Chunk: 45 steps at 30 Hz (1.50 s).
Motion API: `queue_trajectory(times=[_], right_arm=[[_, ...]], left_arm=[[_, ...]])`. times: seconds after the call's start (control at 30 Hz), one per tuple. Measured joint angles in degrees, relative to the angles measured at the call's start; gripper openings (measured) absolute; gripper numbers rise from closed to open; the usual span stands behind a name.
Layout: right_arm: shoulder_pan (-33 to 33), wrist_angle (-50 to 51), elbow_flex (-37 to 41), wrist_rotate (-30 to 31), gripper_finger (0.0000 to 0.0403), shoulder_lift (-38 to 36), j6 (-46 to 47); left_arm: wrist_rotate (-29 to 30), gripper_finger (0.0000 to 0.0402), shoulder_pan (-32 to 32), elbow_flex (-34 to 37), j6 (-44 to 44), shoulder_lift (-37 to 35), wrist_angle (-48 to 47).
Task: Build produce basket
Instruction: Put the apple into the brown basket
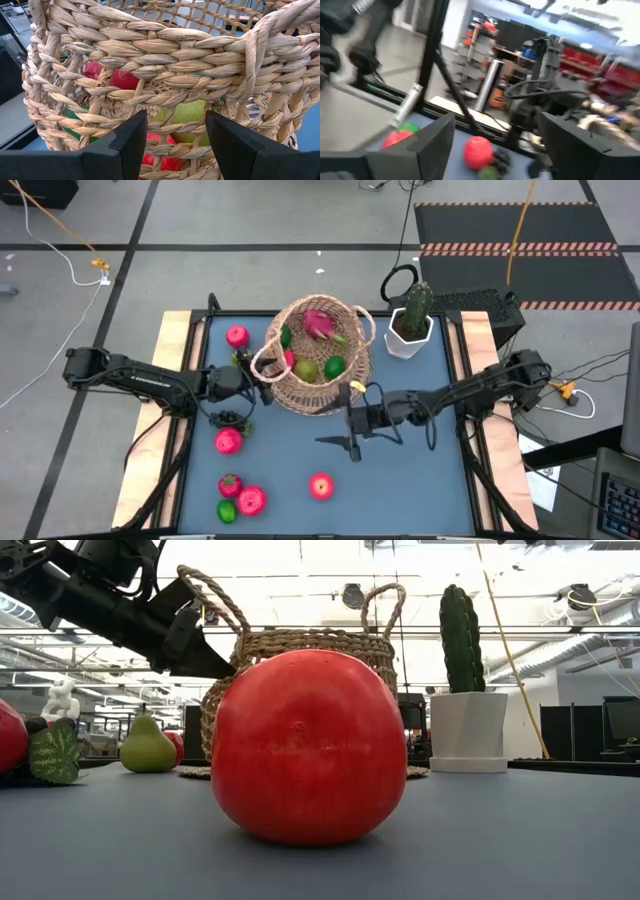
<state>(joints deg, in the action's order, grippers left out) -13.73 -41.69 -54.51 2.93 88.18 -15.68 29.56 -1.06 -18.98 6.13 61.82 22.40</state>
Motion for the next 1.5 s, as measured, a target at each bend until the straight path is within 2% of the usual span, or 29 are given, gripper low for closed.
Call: queue_trajectory(times=[0.13,0.27,0.47,0.53,0.7,0.87,1.07,1.13,1.23,1.3,1.5], right_arm=[[-0.16,0.12,-2.05,-7.14,0.0303,0.04,7.01],[-2.74,1.29,-5.61,-5.61,0.0306,2.91,8.30],[-6.62,5.02,-8.23,-4.76,0.0306,14.11,9.98],[-7.20,9.14,-8.22,-4.75,0.0306,16.65,10.47],[-7.46,15.88,-8.23,-5.23,0.0306,18.91,17.67],[-5.72,24.66,-8.23,-12.44,0.0307,18.89,19.31],[-4.99,22.82,-8.44,-19.51,0.0307,18.50,21.90],[-5.05,24.82,-9.08,-18.61,0.0307,18.58,22.43],[-5.05,30.27,-11.57,-11.73,0.0307,18.58,21.90],[-5.33,35.87,-14.30,-9.27,0.0307,18.58,20.36],[-7.74,46.46,-22.33,-9.08,0.0307,18.53,16.54]], left_arm=[[0.05,0.0205,0.00,0.00,0.00,0.00,0.10],[0.35,0.0205,-0.07,0.02,-0.82,0.00,0.78],[0.44,0.0205,-0.37,0.02,-1.25,0.01,1.27],[0.35,0.0205,-0.37,0.02,-1.17,0.02,1.10],[-0.59,0.0205,-0.37,0.02,-1.22,0.00,0.28],[-0.59,0.0205,-0.91,0.02,-2.59,0.04,2.07],[-0.59,0.0205,-1.98,0.02,-2.67,0.07,4.16],[-0.62,0.0205,-2.25,0.02,-2.43,0.07,4.27],[-0.59,0.0205,-2.38,0.02,-1.57,0.07,4.37],[-0.59,0.0205,-2.38,0.02,-1.48,0.07,4.50],[-0.59,0.0205,-2.36,0.02,-1.44,0.07,4.56]])
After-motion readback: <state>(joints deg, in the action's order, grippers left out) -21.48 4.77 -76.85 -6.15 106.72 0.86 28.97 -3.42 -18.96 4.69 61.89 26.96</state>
